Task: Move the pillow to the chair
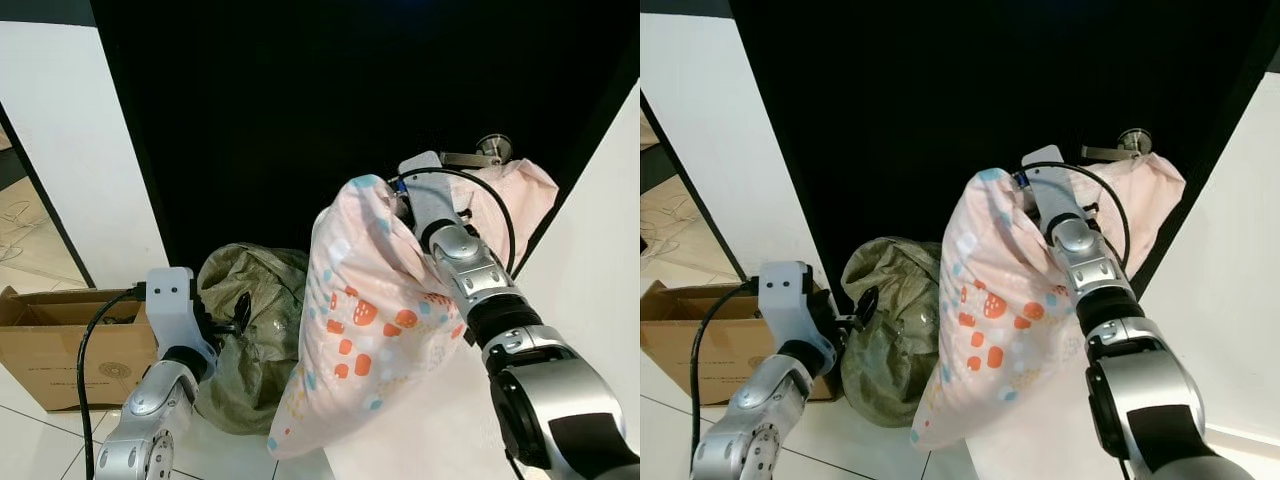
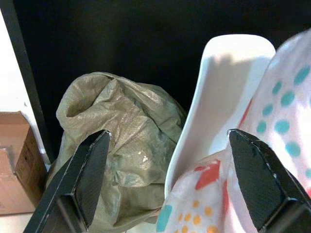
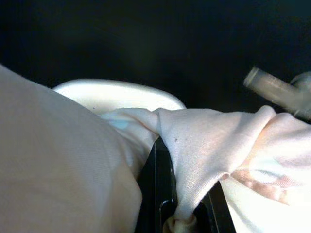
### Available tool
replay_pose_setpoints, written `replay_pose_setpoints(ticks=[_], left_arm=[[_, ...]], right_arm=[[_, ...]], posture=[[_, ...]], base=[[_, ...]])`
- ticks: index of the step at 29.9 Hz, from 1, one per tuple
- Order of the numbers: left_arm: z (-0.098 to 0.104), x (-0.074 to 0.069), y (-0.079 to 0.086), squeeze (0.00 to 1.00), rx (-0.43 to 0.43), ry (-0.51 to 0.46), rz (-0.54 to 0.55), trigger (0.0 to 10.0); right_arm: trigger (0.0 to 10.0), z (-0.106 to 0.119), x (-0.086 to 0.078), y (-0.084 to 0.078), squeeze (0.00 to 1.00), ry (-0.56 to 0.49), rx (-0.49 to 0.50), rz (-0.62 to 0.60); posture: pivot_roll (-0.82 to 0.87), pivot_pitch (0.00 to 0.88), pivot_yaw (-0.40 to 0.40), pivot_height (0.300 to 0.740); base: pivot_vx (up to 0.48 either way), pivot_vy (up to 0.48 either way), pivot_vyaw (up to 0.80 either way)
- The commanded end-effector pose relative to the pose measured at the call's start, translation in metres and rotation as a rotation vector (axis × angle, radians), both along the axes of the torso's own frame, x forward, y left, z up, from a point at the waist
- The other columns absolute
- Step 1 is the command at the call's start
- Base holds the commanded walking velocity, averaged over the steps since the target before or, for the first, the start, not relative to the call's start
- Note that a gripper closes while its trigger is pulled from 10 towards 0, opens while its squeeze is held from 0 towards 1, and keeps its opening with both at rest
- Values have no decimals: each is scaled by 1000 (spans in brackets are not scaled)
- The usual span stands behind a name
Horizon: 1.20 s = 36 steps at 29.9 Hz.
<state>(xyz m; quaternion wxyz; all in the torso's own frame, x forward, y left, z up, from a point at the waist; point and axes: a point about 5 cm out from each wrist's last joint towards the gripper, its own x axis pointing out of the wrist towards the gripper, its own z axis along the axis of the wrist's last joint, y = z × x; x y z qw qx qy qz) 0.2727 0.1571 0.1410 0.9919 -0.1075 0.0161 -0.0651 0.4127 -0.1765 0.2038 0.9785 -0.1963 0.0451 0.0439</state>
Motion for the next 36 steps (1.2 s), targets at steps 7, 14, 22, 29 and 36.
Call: replay_pose_setpoints(ticks=[7, 14, 22, 29, 36], left_arm=[[1, -1, 0, 0, 1, -1, 1, 10000], [3, -2, 3, 0, 6, -4, 13, 10000], [5, -2, 5, 0, 14, -9, 21, 10000], [8, -1, 10, 0, 27, -22, 41, 10000], [16, 2, 23, 0, 38, -51, 89, 10000]], right_arm=[[10000, -64, -20, -20, 0, 287, 55, -25], [10000, -89, -32, -26, 0, 445, 90, -5], [10000, -129, -59, -38, 0, 675, 76, -44], [10000, -143, -68, -42, 0, 646, 238, -89], [10000, -148, -74, -47, 0, 445, 801, -203]], posture=[[-100, 33, -52, 730], [-103, 44, -50, 710], [-102, 45, -51, 680], [-100, 36, -53, 660], [-103, 29, -42, 640]], base=[[0, 0, 0], [0, 0, 0], [0, 0, 0], [0, 0, 0], [0, 0, 0]])
